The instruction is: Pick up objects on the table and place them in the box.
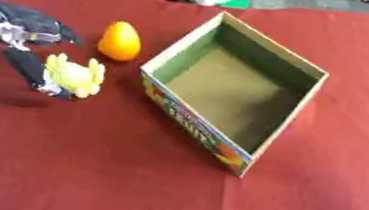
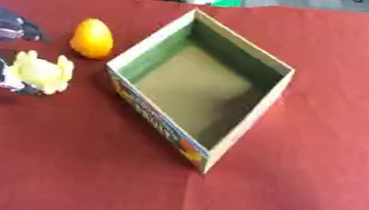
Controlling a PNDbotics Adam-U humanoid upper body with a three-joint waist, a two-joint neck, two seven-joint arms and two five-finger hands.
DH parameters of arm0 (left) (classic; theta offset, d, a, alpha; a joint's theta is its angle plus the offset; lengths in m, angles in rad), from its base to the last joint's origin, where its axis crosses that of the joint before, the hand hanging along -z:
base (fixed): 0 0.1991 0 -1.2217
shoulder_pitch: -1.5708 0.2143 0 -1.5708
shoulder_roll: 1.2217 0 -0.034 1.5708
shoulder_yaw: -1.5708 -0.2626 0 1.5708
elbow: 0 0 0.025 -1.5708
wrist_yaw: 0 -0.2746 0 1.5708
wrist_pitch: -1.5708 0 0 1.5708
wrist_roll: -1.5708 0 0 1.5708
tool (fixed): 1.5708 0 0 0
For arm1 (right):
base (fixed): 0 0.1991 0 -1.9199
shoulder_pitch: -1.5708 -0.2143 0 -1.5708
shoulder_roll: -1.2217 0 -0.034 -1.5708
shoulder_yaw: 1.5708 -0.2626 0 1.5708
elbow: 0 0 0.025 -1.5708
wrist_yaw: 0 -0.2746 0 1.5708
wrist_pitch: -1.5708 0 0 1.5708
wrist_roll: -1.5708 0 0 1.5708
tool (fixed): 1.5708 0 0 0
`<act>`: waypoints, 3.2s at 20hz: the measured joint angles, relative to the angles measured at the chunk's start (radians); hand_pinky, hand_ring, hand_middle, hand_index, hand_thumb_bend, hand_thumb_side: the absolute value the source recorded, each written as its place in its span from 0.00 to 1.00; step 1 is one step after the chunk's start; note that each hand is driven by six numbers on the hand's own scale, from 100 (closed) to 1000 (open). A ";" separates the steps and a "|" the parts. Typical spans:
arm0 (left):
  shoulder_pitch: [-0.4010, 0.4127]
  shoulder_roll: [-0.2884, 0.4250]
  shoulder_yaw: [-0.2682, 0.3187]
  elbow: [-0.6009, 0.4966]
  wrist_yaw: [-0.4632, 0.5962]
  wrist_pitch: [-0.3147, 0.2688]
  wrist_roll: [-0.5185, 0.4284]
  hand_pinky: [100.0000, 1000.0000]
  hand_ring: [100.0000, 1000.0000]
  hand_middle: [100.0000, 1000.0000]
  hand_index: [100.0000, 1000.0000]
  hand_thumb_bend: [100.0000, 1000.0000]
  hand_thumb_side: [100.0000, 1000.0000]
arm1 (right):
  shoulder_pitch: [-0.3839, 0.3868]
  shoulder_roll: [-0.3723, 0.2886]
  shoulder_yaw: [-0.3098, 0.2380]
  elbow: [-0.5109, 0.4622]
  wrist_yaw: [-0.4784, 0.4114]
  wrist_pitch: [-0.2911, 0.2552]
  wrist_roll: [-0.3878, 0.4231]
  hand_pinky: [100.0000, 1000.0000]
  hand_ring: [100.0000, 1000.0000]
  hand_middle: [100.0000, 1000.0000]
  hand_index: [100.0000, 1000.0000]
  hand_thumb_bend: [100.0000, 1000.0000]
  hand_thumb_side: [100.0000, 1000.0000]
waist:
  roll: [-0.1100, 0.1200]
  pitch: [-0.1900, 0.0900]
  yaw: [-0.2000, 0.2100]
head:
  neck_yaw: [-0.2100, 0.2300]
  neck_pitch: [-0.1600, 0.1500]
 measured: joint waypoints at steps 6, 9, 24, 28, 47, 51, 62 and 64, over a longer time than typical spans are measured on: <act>-0.020 -0.022 0.000 0.063 -0.021 0.000 0.000 0.82 0.87 0.92 1.00 0.55 0.54 | -0.004 0.001 0.000 0.000 0.001 0.001 0.002 0.66 0.93 0.74 0.92 0.00 1.00 | 0.000 0.013 -0.007 | 0.010 -0.003; -0.028 -0.029 0.000 0.100 -0.037 -0.001 0.000 0.82 0.87 0.92 1.00 0.54 0.53 | -0.005 0.001 0.000 0.000 0.001 0.000 0.002 0.66 0.93 0.74 0.92 0.00 1.00 | 0.001 0.019 -0.012 | 0.014 -0.010; -0.049 -0.053 0.013 0.164 -0.083 -0.013 0.007 0.73 0.79 0.79 0.89 0.24 0.37 | -0.013 0.009 0.000 0.000 0.006 0.000 0.010 0.66 0.93 0.74 0.92 0.00 1.00 | 0.000 0.033 -0.023 | 0.026 -0.030; -0.049 -0.058 0.016 0.164 -0.075 -0.009 0.023 0.65 0.70 0.68 0.79 0.12 0.29 | -0.013 0.010 0.000 0.000 0.006 0.001 0.010 0.66 0.93 0.74 0.92 0.00 1.00 | -0.001 0.034 -0.022 | 0.026 -0.030; -0.055 -0.054 0.034 0.077 -0.141 0.070 0.194 0.42 0.46 0.43 0.49 0.00 0.10 | -0.002 0.017 0.000 0.000 0.008 0.003 0.007 0.66 0.93 0.74 0.92 0.00 1.00 | -0.006 0.022 -0.012 | -0.004 -0.027; -0.067 -0.051 0.045 -0.016 -0.139 0.081 0.152 0.42 0.45 0.44 0.48 0.00 0.11 | 0.004 0.017 -0.001 0.000 0.008 0.005 0.005 0.66 0.93 0.74 0.92 0.00 1.00 | -0.007 0.019 -0.012 | -0.021 -0.027; -0.176 -0.108 0.056 -0.246 -0.118 0.108 0.139 0.43 0.45 0.42 0.46 0.00 0.19 | -0.004 0.018 0.000 0.000 0.007 0.005 0.005 0.66 0.93 0.74 0.92 0.00 1.00 | -0.005 0.012 -0.036 | -0.012 -0.029; -0.196 -0.149 0.054 -0.248 -0.112 0.122 0.173 0.43 0.45 0.42 0.46 0.00 0.19 | -0.007 0.018 0.000 0.000 0.004 0.005 0.006 0.66 0.93 0.74 0.92 0.00 1.00 | -0.005 0.012 -0.043 | -0.005 -0.030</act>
